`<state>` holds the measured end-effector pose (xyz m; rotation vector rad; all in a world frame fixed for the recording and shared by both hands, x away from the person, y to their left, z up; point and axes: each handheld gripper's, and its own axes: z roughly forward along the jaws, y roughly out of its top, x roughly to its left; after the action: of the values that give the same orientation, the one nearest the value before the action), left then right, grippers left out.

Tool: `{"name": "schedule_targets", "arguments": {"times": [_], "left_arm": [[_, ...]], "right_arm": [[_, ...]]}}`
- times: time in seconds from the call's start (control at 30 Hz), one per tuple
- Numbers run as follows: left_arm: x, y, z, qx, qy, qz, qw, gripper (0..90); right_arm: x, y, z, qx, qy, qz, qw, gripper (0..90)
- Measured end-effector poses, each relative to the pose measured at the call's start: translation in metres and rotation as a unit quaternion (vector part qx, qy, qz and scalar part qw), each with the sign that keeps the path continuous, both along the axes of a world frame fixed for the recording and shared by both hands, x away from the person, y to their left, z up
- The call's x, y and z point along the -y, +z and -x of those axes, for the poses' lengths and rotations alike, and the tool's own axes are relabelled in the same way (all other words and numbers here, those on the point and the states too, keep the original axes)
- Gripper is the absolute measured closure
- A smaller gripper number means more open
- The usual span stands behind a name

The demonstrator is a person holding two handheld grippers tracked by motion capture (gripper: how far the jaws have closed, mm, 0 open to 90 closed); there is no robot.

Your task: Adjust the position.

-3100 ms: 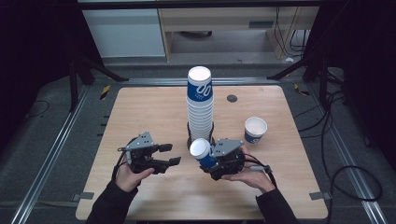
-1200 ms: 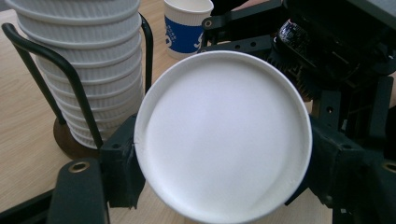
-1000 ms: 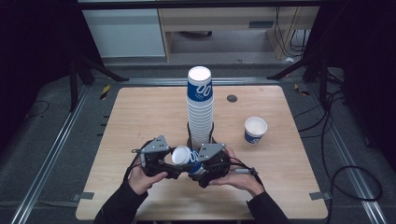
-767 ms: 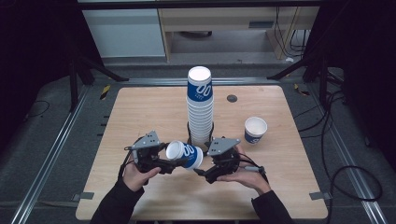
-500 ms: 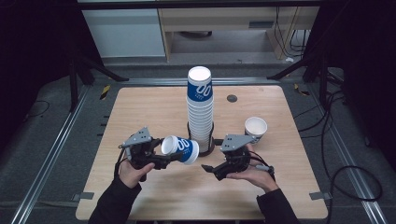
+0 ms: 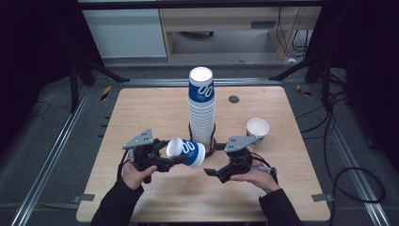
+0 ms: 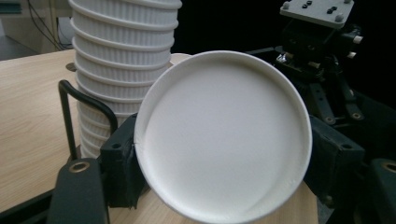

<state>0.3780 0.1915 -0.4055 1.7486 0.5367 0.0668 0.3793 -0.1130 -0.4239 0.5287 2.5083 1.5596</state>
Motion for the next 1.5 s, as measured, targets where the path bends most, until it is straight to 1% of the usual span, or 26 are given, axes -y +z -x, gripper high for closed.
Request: {"name": "schedule_targets", "arguments": {"times": [0.13,0.3,0.43,0.5,0.67,0.73,0.87,0.97,1.1,1.17,1.23,1.3,1.37,1.5], "left_arm": [[0.004,0.000,0.002,0.003,-0.016,0.001,0.9999,25.3],[0.010,0.000,0.006,0.004,-0.035,0.002,0.9994,25.3],[0.016,-0.001,0.008,0.004,-0.048,-0.001,0.9988,25.4],[0.018,-0.002,0.009,0.005,-0.052,-0.001,0.9986,25.4],[0.023,-0.003,0.012,0.002,-0.067,0.001,0.9977,25.4],[0.024,-0.003,0.013,0.004,-0.072,-0.002,0.9974,25.4],[0.027,-0.004,0.014,0.006,-0.077,-0.004,0.9970,25.3],[0.028,-0.004,0.015,0.006,-0.079,-0.006,0.9968,25.4],[0.028,-0.005,0.014,0.004,-0.082,-0.004,0.9966,25.4],[0.028,-0.005,0.014,0.004,-0.082,-0.004,0.9966,25.3],[0.028,-0.005,0.014,0.004,-0.082,-0.003,0.9966,25.4],[0.028,-0.005,0.014,0.001,-0.084,-0.003,0.9964,25.4],[0.029,-0.005,0.014,-0.002,-0.085,-0.006,0.9964,25.3],[0.028,-0.004,0.013,-0.011,-0.083,0.002,0.9965,25.1]], "right_arm": [[-0.005,-0.003,0.001,-0.006,0.017,0.007,0.9998,5.3],[-0.009,-0.004,0.002,-0.009,0.030,-0.001,0.9995,5.2],[-0.011,-0.004,0.003,-0.014,0.040,-0.009,0.9990,5.3],[-0.012,-0.005,0.003,-0.015,0.045,-0.008,0.9988,5.3],[-0.017,-0.007,0.004,-0.026,0.064,-0.012,0.9975,5.5],[-0.019,-0.008,0.005,-0.029,0.071,-0.015,0.9969,5.5],[-0.021,-0.009,0.005,-0.034,0.083,-0.023,0.9957,6.5],[-0.021,-0.010,0.005,-0.034,0.080,-0.033,0.9956,9.4],[-0.020,-0.011,0.005,-0.039,0.088,-0.039,0.9947,12.8],[-0.021,-0.011,0.005,-0.039,0.091,-0.045,0.9940,12.9],[-0.020,-0.011,0.005,-0.039,0.092,-0.046,0.9939,13.4],[-0.020,-0.012,0.005,-0.039,0.092,-0.048,0.9938,14.3],[-0.020,-0.012,0.005,-0.042,0.095,-0.045,0.9936,14.9],[-0.019,-0.011,0.004,-0.050,0.098,-0.048,0.9928,15.9]]}}
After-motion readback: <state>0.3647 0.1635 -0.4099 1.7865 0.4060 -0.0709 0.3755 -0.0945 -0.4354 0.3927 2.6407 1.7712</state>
